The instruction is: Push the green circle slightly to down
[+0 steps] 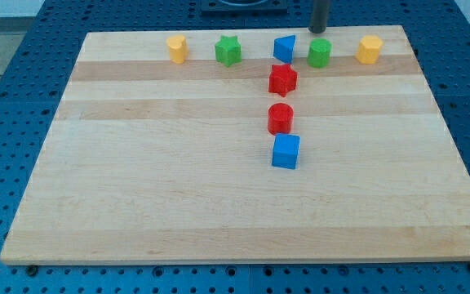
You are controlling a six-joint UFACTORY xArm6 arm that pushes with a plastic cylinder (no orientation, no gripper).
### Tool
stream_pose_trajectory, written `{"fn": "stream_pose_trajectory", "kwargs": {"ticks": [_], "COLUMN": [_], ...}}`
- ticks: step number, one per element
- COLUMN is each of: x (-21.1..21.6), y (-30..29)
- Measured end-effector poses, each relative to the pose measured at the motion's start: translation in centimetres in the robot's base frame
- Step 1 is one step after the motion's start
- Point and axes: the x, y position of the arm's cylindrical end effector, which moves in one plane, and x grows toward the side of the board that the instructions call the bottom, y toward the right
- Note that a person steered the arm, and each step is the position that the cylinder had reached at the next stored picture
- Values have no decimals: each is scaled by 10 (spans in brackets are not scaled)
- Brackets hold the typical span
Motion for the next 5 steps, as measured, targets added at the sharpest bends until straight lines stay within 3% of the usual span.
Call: {"fn": "stream_pose_trajectory", "kwargs": {"ticks": [2,5], "x": [4,78], "y": [-1,-1]}}
